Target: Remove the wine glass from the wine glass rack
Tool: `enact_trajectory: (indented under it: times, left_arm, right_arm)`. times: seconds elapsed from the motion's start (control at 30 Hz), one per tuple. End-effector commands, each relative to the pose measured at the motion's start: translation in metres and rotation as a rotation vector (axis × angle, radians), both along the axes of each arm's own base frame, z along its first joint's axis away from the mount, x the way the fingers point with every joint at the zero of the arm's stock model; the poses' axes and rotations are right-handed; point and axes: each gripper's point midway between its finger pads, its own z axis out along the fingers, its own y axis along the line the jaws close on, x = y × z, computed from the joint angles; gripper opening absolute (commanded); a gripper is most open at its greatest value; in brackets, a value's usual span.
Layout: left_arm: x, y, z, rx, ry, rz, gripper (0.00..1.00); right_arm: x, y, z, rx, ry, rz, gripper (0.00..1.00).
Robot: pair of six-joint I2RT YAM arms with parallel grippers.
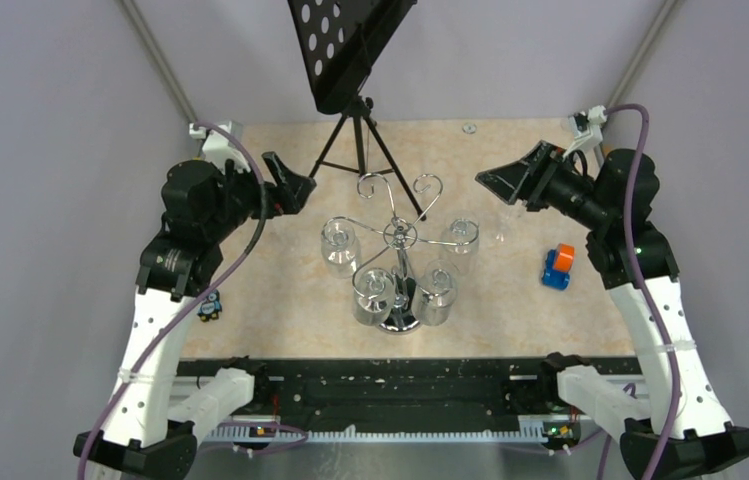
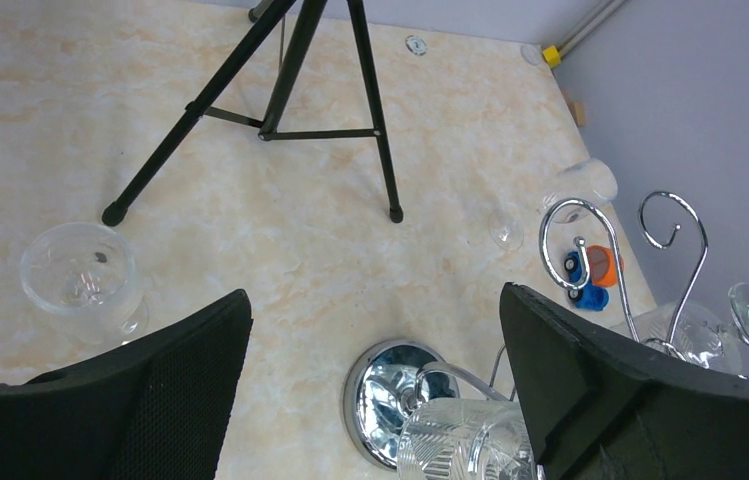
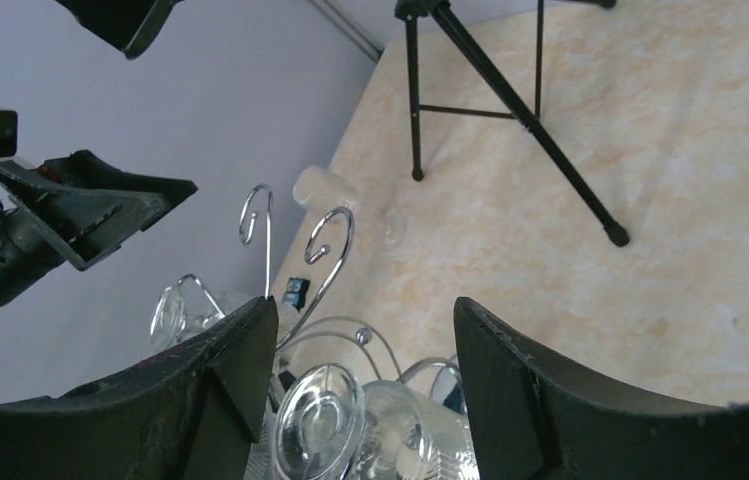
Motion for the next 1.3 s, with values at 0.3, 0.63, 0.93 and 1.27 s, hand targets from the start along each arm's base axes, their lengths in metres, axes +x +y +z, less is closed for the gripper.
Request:
enact_trajectory:
  times: [0.3, 0.63, 0.93, 1.27]
  left_arm:
    - [-0.003, -0.003, 0.008, 0.018, -0.082, -0.046, 0.97]
    - [0.001, 0.0, 0.006, 0.037, -0.085, -0.029, 0.97]
    - [0.003, 0.002, 0.004, 0.048, -0.084, -0.021, 0.97]
    - [0.001, 0.003, 0.005, 0.053, -0.102, -0.019, 0.96]
  right_arm:
    - [-0.037, 0.019, -0.024, 0.124, 0.201, 0.135, 0.57]
    - [-0.052, 0.029, -0.026, 0.178, 0.247, 0.203, 0.46]
    - [-0.061, 0.036, -0.019, 0.224, 0.271, 0.271, 0.4]
    - [-0.063, 0.037, -0.024, 0.216, 0.294, 0.276, 0.4]
